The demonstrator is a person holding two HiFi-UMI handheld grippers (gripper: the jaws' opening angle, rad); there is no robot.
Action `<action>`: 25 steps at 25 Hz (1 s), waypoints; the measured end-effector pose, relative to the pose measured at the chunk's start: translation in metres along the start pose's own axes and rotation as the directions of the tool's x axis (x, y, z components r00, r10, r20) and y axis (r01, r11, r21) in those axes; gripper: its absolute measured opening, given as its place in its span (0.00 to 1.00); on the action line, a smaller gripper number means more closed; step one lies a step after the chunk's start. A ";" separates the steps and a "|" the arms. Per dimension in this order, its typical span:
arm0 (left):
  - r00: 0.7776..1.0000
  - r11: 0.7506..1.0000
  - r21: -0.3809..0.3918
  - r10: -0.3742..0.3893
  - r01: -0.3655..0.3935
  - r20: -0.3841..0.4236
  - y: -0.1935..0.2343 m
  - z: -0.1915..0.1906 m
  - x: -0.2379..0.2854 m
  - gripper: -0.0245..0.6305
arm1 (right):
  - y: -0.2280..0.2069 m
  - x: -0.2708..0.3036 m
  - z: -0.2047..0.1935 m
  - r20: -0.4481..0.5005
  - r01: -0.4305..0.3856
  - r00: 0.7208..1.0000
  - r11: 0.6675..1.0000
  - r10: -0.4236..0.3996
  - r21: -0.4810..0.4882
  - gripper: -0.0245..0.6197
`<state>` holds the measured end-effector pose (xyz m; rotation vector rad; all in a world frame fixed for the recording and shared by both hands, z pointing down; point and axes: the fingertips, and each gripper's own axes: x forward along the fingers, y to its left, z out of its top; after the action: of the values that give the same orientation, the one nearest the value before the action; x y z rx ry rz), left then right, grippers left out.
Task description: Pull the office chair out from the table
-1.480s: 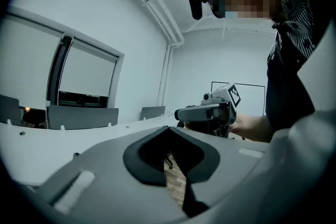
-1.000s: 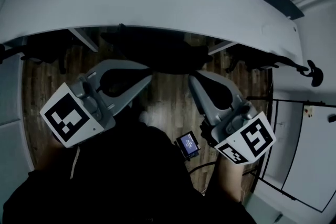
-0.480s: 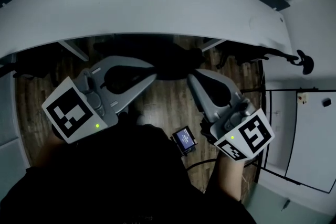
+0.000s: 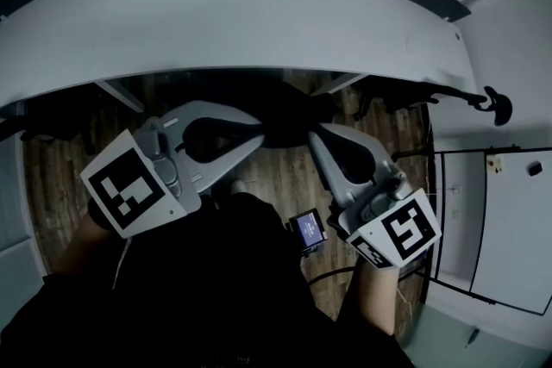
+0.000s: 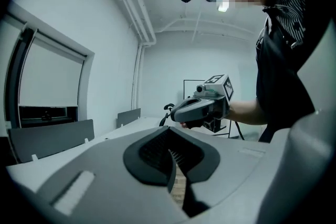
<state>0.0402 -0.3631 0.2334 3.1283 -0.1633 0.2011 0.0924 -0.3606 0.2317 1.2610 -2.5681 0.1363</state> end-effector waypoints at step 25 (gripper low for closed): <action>0.988 0.992 -0.112 0.036 -0.053 -0.149 0.020 -0.054 0.046 0.15 | -0.037 0.024 -0.050 -0.090 -0.201 0.976 0.980 0.200 -0.003 0.05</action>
<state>0.0767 -0.3874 0.2931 2.9816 -0.2352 0.4060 0.1183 -0.3914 0.2845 0.9658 -2.6090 0.2126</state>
